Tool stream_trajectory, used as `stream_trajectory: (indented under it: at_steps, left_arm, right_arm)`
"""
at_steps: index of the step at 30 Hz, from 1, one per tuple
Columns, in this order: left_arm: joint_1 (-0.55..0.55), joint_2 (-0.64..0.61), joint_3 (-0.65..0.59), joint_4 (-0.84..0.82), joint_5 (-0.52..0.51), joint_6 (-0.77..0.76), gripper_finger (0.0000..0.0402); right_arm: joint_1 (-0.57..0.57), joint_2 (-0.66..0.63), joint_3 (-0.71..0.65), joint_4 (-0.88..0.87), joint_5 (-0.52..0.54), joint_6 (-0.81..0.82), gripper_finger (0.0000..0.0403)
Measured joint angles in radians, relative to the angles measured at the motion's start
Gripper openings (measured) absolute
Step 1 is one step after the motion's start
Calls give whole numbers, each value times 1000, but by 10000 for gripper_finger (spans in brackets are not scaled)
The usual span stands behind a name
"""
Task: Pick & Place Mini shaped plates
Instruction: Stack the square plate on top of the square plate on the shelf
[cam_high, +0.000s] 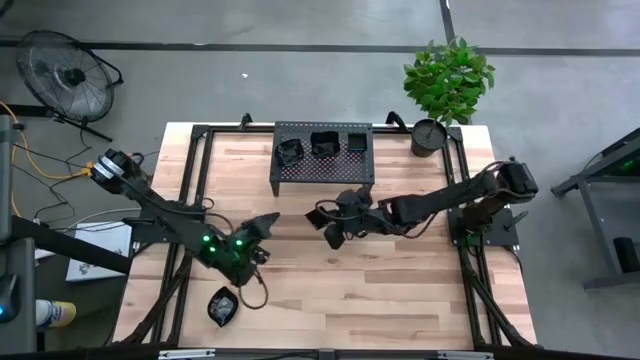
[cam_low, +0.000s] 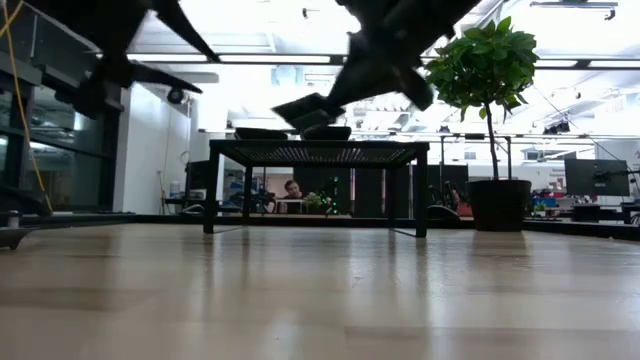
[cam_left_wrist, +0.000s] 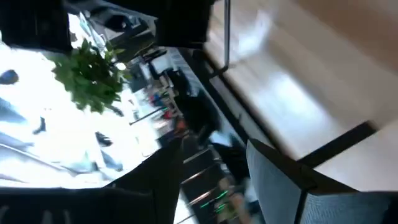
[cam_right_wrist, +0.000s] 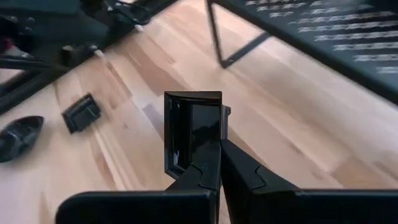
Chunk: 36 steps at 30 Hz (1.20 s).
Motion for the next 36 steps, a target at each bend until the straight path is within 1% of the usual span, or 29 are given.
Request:
stream_trajectory:
  at_steps: [6,8,11,14,19,25,30,36]
  left_arm:
    - [-2,-139,0,-318,129,-413,172]
    - [-3,-173,0,-396,159,-526,172]
    - [-3,-218,0,-490,197,-648,172]
    - [-3,-263,-16,-529,235,-711,172]
    - [-3,-343,-98,-498,258,-758,172]
    - [-3,-438,-217,-335,287,-746,172]
    - [-3,-494,-277,-212,318,-711,172]
    - [-3,-517,-343,-17,411,-635,172]
  right_arm:
    - [14,-108,0,-123,50,15,0]
    - [15,-147,0,-153,60,14,0]
    - [14,-207,0,-173,80,-6,0]
    - [1,-268,0,-198,89,-27,0]
    - [-51,-362,0,-249,89,-38,0]
    - [-189,-407,0,-300,67,-33,0]
    - [-349,-398,0,-349,-20,-19,0]
    - [-529,-399,0,-336,-118,-28,0]
